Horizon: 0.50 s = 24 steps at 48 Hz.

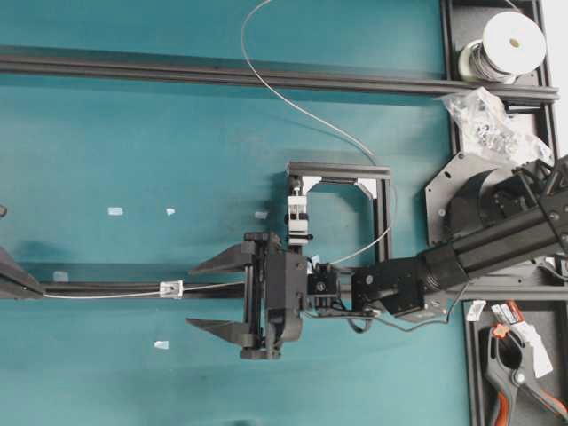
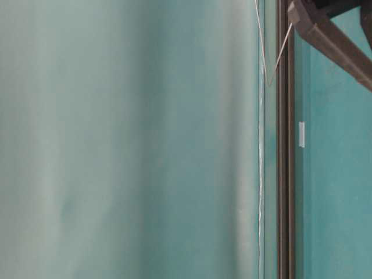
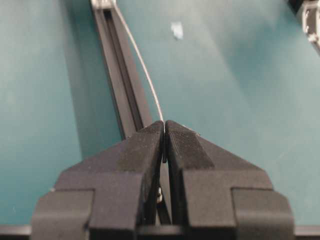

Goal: Insert the wire through the hole in the metal fitting.

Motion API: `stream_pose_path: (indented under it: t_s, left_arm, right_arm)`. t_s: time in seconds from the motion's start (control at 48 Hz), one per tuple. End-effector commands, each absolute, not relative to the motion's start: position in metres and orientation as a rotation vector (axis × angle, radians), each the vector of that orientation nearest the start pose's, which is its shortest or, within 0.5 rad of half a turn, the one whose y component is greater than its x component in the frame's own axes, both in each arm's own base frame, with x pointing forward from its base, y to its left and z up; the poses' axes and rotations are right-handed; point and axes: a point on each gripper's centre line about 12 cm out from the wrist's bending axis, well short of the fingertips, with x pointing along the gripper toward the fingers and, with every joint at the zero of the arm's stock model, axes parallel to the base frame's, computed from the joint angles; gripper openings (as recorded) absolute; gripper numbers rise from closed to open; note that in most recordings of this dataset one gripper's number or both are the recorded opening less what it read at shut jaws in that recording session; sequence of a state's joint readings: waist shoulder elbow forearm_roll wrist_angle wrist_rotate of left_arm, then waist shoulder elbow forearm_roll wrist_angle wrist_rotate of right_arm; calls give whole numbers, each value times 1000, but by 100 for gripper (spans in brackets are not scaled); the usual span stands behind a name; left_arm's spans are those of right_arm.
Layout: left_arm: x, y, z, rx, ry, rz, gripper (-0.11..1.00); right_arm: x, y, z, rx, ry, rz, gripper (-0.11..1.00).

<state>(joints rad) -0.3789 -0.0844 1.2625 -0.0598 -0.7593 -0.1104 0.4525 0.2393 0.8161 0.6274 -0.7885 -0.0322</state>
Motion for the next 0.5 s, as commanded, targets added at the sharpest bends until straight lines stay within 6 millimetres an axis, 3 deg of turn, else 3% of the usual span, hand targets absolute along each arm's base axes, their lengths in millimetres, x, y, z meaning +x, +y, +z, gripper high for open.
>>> stream_pose_path:
  t_s: [0.0,0.313,0.48]
  left_arm:
    - [246,-93,107,-74,467,-298,-10]
    - [254,-92,109,-114,484,-271,-9]
    - [258,-89,112,-134,469,-255,7]
  right_arm:
    - [363,123,120,295,293,-39,91]
    - [364,123,120,295,292,-40,91]
    - [364,123,121,295,290,-40,91]
